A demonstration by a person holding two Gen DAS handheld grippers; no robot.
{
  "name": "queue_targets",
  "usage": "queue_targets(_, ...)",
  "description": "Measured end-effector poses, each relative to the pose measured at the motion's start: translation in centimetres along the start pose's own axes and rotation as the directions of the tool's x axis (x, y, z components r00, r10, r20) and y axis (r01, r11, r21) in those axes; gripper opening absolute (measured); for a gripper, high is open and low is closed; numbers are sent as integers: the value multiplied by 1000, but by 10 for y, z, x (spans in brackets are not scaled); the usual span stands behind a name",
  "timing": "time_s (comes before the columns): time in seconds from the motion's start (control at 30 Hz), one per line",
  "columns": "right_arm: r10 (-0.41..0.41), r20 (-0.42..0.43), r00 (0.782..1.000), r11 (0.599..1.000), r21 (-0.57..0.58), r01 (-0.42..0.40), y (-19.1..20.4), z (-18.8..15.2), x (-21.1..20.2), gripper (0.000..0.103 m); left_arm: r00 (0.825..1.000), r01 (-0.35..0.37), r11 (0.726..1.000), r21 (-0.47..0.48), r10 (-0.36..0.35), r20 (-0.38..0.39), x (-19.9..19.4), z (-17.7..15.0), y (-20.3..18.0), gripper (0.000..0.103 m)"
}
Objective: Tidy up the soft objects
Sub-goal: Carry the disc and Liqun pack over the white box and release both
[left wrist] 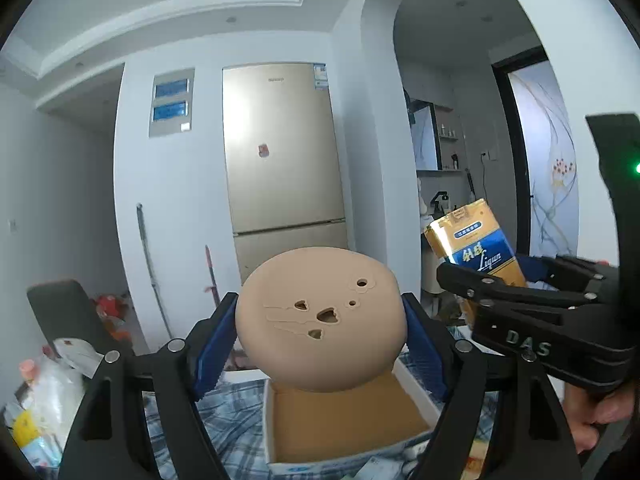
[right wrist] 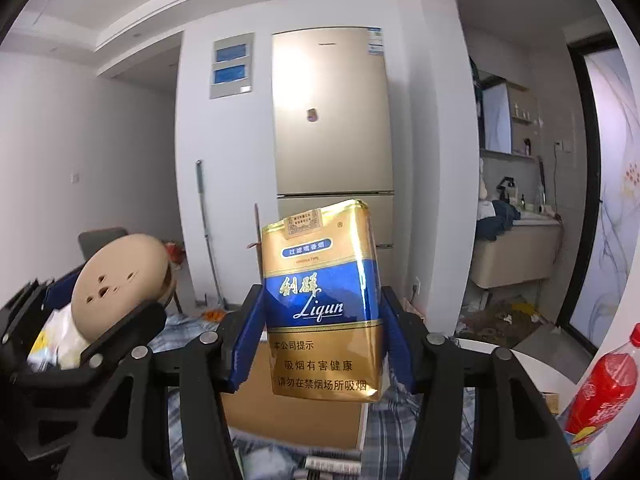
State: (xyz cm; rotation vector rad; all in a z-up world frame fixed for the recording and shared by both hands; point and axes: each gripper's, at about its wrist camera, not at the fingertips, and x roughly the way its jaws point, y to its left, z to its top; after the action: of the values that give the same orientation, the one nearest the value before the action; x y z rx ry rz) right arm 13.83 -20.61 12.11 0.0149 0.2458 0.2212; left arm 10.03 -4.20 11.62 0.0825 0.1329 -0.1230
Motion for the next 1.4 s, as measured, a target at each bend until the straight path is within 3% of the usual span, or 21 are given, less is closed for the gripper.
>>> queue_targets(0.23, -43, -40, 998, 999, 10, 44, -5, -5, 46, 55, 997, -27, 999, -29, 25, -75, 54, -19, 11, 80)
queue_targets(0.47, -25, -168, 986, 1000, -8, 24, 2, -51, 91, 55, 974, -69, 995, -75, 51, -223, 102, -60, 36, 80)
queue_targets(0.67, -1, -301, 954, 1000, 16, 6, -7, -84, 116, 55, 944, -62, 994, -88, 30, -328, 126, -93, 47, 81)
queue_targets(0.77, 17, -359, 933, 1000, 28, -8, -10, -96, 124, 55, 921, -60, 995, -80, 24, -389, 140, -110, 47, 81)
queue_targets(1.03, 45, -451, 892, 999, 38, -31, -8, -112, 135, 55, 876, -54, 998, -44, 26, -481, 156, -137, 39, 82)
queue_targets(1.3, 46, -468, 883, 999, 27, -38, -6, -114, 143, 56, 873, -59, 998, -31, 36, -486, 156, -139, 35, 85)
queue_targets(1.4, 13, -466, 885, 1000, 13, -8, -6, -113, 144, 66, 875, -74, 997, -22, 54, -481, 155, -139, 35, 87)
